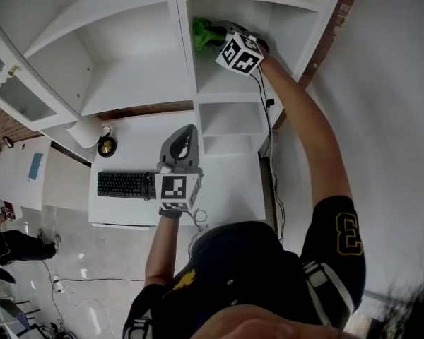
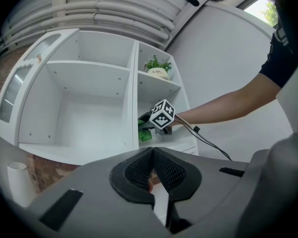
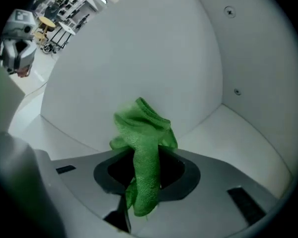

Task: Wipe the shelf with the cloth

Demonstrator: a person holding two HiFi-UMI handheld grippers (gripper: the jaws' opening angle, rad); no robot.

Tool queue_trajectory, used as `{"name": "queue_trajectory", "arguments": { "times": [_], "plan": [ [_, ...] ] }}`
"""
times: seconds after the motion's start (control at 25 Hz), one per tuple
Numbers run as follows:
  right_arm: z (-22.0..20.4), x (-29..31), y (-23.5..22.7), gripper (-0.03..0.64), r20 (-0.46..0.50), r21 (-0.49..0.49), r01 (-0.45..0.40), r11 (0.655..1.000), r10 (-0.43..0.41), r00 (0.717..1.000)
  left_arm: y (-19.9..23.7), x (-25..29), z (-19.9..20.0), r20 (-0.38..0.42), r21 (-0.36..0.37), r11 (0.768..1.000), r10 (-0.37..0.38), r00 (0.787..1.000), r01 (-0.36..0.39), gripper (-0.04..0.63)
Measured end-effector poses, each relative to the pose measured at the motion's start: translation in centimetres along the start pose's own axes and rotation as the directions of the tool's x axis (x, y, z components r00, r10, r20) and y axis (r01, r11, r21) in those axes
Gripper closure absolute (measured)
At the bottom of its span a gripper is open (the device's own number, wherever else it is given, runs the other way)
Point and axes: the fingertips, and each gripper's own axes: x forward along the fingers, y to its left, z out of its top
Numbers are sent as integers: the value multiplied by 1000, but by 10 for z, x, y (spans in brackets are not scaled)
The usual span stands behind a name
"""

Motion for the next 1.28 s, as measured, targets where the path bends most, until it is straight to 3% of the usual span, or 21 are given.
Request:
{"name": "queue_trajectory", "arguments": {
  "times": [0.2,0.36,0.48,0.68,1.0,1.28],
  "plan": [
    [-19,32,19,508,-111,-198,-87,976,66,992,3,0,-4,-25,1,1000,3,1000,-3,577],
    [-40,54,29,509,-249,-279,-182,943,112,962,0,2,-11,-43,-11,1000,-4,999,3,577],
    [-50,65,41,509,-305,-265,-240,934,155,940,-3,0,-17,-57,-21,1000,-4,998,3,577],
    [-63,77,41,517,-307,-219,-234,947,161,938,5,-2,-29,-80,-40,999,13,997,-16,577],
    [-63,72,42,517,-358,-336,-233,912,105,928,-1,-2,-32,-82,-35,999,-8,997,5,577],
    [-75,63,39,517,-394,-322,-242,915,103,913,-8,0,-27,-67,-31,999,-25,997,22,577]
  ]
}}
